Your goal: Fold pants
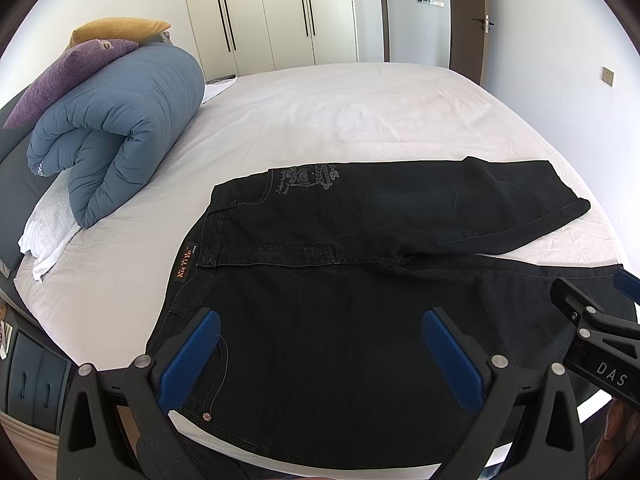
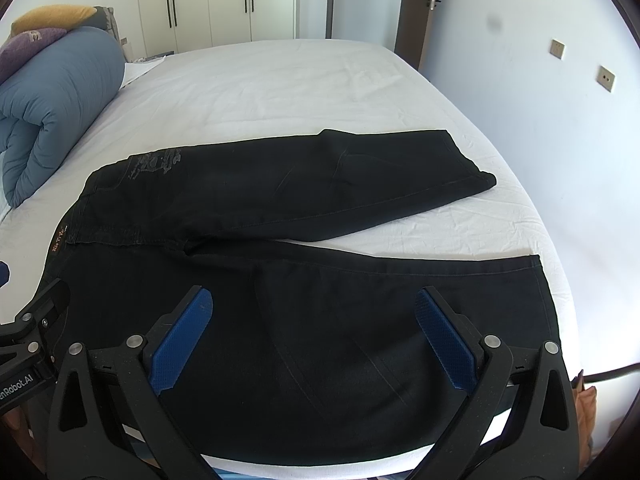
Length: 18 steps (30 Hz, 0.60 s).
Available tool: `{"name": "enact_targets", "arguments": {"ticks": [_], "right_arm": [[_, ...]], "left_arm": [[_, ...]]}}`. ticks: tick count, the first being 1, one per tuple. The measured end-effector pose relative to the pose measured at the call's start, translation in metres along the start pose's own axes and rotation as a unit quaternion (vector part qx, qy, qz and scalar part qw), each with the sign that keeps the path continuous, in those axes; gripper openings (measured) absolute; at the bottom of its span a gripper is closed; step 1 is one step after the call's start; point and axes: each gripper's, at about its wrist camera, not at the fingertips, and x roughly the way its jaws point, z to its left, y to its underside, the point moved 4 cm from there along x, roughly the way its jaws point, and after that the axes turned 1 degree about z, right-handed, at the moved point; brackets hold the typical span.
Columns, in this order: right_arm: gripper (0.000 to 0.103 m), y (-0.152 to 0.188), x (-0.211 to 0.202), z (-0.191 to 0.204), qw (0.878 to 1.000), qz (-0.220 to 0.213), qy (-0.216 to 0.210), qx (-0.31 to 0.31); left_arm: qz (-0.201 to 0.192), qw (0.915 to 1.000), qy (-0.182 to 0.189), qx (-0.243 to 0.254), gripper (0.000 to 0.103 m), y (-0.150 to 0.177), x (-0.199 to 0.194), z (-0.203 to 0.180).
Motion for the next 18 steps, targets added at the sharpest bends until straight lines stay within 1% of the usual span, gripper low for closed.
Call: {"name": "enact_targets", "arguments": {"ticks": [18], "right_arm": [[0.103,0.0023,0.0011,0.0005,1.0,0.002,-0.001,-0.004]], "left_arm": [[0.002,1.0,0.0,-0.001,0.103,0.0054,0.0026,0.0013]]}}
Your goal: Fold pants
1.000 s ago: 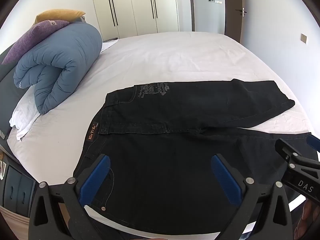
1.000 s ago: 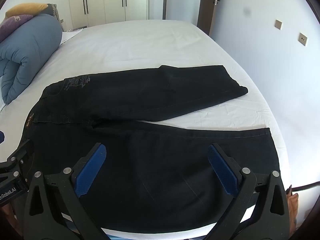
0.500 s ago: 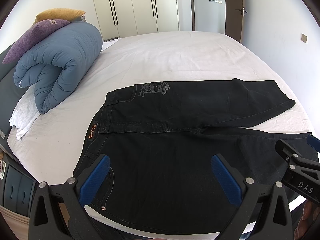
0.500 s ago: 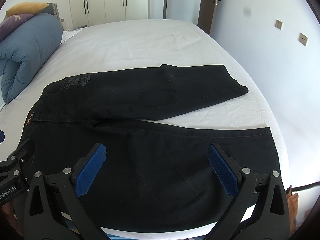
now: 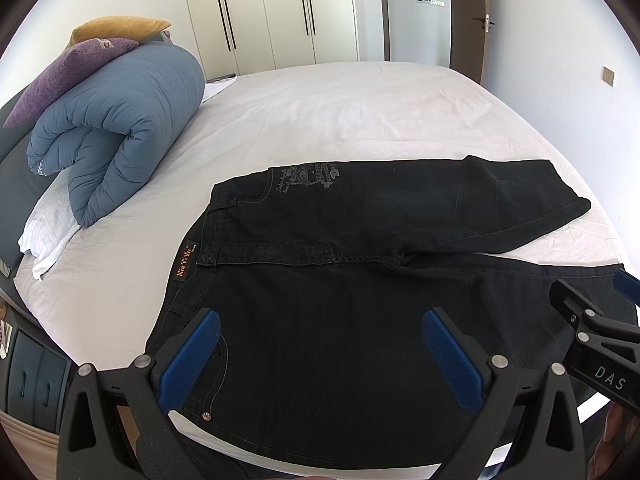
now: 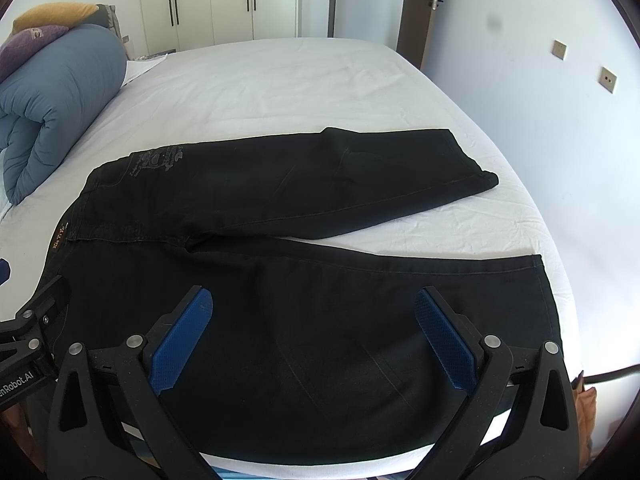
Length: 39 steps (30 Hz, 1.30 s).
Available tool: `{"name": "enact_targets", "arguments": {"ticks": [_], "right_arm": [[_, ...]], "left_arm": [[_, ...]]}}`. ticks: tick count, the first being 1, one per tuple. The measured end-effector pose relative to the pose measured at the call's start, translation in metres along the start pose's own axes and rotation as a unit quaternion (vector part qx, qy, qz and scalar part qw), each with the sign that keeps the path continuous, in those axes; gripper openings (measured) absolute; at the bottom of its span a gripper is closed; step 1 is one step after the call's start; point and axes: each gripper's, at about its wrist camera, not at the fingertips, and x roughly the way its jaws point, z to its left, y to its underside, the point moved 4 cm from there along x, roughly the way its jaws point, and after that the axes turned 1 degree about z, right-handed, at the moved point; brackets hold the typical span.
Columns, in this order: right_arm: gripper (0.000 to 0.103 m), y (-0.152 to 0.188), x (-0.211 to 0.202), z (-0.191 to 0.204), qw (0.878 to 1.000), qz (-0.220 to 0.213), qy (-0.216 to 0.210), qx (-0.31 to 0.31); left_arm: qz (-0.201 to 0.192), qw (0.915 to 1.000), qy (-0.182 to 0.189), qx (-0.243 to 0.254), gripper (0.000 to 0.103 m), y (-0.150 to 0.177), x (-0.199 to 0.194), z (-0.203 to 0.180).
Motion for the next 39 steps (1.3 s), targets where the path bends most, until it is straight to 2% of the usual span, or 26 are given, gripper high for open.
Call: {"name": "enact_targets", "arguments": {"ticks": [39], "right_arm": [[0.103,0.0037,0.0047,0.008,1.0,0.003,-0.002,-0.004]], "left_arm": [[0.004,1.0,0.002,-0.001,0.103,0.0051,0.0018,0.0007]]}}
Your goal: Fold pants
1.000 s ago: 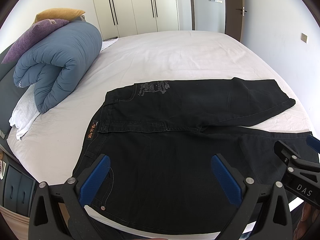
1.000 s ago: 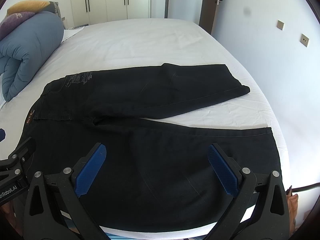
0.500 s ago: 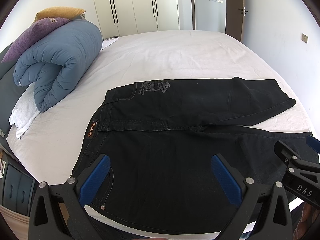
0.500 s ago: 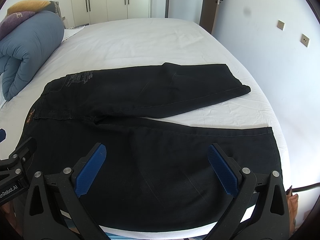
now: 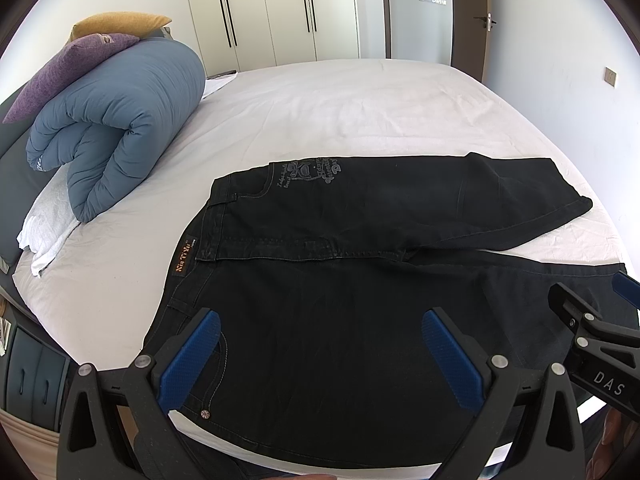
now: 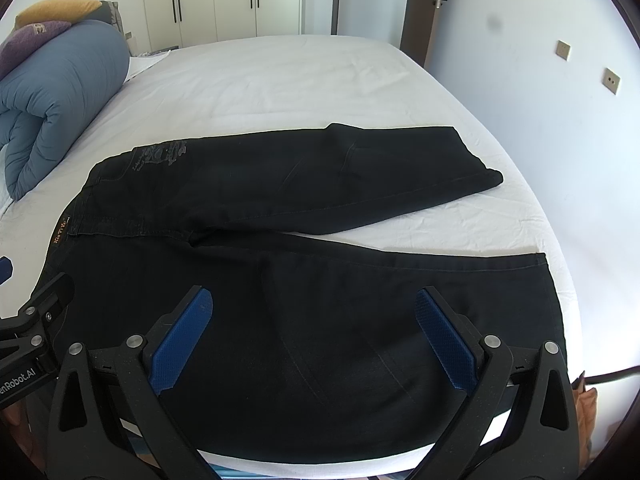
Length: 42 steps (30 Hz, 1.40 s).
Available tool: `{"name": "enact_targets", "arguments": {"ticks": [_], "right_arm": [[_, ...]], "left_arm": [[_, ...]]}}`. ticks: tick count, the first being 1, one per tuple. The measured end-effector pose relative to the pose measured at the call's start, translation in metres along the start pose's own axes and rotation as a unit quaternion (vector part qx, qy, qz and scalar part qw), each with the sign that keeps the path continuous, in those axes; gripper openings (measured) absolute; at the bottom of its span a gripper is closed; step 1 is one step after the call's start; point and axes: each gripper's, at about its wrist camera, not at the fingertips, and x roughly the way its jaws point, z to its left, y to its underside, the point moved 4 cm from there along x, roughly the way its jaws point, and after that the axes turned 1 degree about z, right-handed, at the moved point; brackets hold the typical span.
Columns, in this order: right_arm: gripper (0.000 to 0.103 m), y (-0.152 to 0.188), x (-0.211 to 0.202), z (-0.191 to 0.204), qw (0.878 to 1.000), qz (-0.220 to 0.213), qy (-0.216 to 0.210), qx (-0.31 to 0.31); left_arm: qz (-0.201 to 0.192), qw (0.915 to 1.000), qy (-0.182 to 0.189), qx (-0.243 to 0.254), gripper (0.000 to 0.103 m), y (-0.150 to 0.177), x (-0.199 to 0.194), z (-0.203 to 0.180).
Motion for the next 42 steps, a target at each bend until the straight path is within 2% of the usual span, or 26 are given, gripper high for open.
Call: {"name": "enact_targets", "arguments": {"ticks": [12,16,20,24,26,28,30,32,34,37,39,42], "right_arm": [[0.103,0.004,0.006,0.006,1.0,0.006,-0.001,-0.004],[0.103,0.005,0.012,0.007,1.0,0.011,-0.004,-0.01],[0.103,-0.006,0.023,0.011,0.999,0.01,-0.038,-0.026],[0.103,-0.035,0.03,0.019,0.992,-0.005,-0.11,-0.062],[0.103,-0.055,0.033,0.028,0.986,-0.019,-0.132,-0.099],[0.103,-0.074,0.039,0.039,0.978,-0.034,-0.151,-0.138],[0.103,-0.093,0.048,0.052,0.969,-0.038,-0.174,-0.173],[0.103,-0.113,0.063,0.064,0.958,-0.038,-0.195,-0.207],[0.103,-0.13,0.08,0.076,0.944,-0.035,-0.221,-0.241],[0.096,-0.154,0.111,0.088,0.927,-0.023,-0.245,-0.283],[0.087,-0.167,0.132,0.094,0.915,-0.008,-0.265,-0.304],[0.084,-0.178,0.157,0.097,0.896,0.012,-0.303,-0.323]], "left_arm": [[0.007,1.0,0.003,-0.003,0.103,0.005,0.006,0.002],[0.017,0.9997,0.017,-0.01,0.103,-0.001,0.014,0.008],[0.023,0.9987,0.046,-0.005,0.103,-0.014,0.03,0.022],[0.011,0.9995,0.016,0.023,0.103,-0.036,0.051,0.041],[0.031,0.9983,-0.006,0.049,0.103,-0.048,0.069,0.053],[0.06,0.997,-0.007,0.048,0.103,-0.064,0.09,0.068],[0.057,0.9975,0.006,0.043,0.103,-0.087,0.106,0.083],[0.039,0.9967,0.0,0.071,0.103,-0.114,0.126,0.094],[0.038,0.9929,-0.005,0.113,0.103,-0.139,0.152,0.1],[0.067,0.9824,0.043,0.169,0.103,-0.172,0.202,0.109],[0.082,0.9732,0.041,0.211,0.103,-0.185,0.226,0.112],[0.129,0.9496,0.06,0.279,0.092,-0.198,0.264,0.116]]}}
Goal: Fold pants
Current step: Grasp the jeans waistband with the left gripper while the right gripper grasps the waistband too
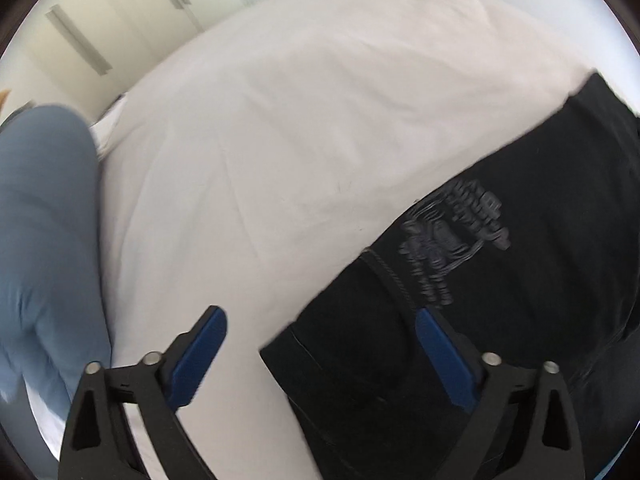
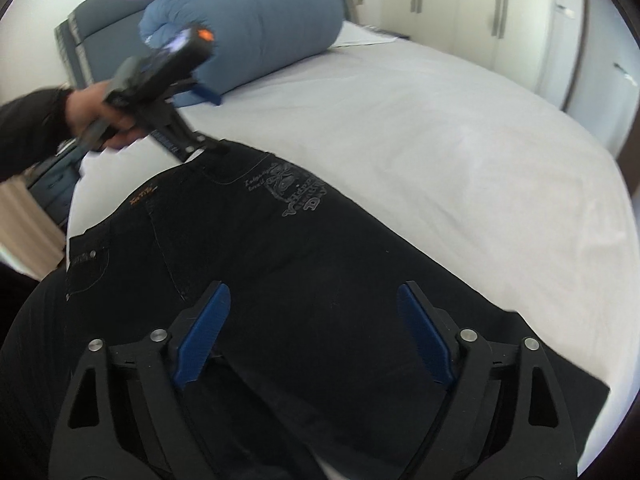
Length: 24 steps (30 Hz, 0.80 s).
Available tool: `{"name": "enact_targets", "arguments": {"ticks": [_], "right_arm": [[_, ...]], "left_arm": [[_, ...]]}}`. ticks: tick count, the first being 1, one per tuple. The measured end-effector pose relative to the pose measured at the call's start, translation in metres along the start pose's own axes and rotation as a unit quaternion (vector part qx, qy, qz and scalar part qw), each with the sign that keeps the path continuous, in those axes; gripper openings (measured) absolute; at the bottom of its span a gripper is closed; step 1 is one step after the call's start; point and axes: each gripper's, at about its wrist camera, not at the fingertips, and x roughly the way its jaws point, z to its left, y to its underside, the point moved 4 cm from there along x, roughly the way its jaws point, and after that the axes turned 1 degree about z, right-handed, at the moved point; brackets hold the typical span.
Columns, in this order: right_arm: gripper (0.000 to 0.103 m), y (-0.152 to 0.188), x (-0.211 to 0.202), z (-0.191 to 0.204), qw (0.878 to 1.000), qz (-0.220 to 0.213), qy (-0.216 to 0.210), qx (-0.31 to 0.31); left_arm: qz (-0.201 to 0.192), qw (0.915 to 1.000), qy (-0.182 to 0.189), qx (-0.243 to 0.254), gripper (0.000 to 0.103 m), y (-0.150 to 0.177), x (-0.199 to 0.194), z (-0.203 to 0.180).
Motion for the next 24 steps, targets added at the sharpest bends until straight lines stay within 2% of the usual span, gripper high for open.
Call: {"name": "enact_targets", "arguments": {"ticks": [2,6,9,12,15,16,17,18,21,23,24], "right_arm": [[0.08,-0.003,0.014,-0.013,0.999,0.008,-0.026,-0.015],[0.07,-0.003,0.038,-0.025,0.997,0.023,-0.071,-0.037],[0.063,-0.007,0.055,-0.035,0.995,0.034,-0.082,-0.053],[0.063,-0.011,0.066,-0.039,0.993,0.037,-0.087,-0.063],[0.063,-0.017,0.076,-0.046,0.992,0.046,-0.09,-0.072],[0.063,-0.018,0.078,-0.047,0.992,0.048,-0.089,-0.074],[0.062,-0.022,0.082,-0.05,0.992,0.051,-0.089,-0.075],[0.057,-0.026,0.087,-0.05,0.992,0.051,-0.091,-0.076],[0.051,-0.045,0.099,-0.051,0.991,0.053,-0.092,-0.081],[0.044,-0.058,0.106,-0.046,0.99,0.056,-0.093,-0.089],[0.042,-0.062,0.11,-0.044,0.99,0.06,-0.092,-0.094]], "left_arm": [[0.028,0.9987,0.032,0.029,0.091,-0.005,0.017,0.006],[0.074,0.9917,0.093,0.05,0.087,-0.01,0.051,0.014],[0.099,0.987,0.119,0.044,0.079,-0.009,0.073,0.017],[0.109,0.9828,0.147,0.024,0.075,-0.01,0.085,0.022],[0.117,0.9805,0.158,0.014,0.053,-0.013,0.083,0.026],[0.12,0.979,0.163,0.018,0.037,-0.016,0.084,0.025],[0.123,0.9781,0.166,0.02,0.027,-0.018,0.086,0.021],[0.124,0.979,0.159,0.027,0.024,-0.019,0.086,0.015],[0.125,0.9822,0.13,0.052,0.017,-0.017,0.083,0.001],[0.118,0.9843,0.118,0.059,0.007,-0.014,0.077,0.0],[0.11,0.9855,0.113,0.061,0.005,-0.013,0.073,0.0]]}}
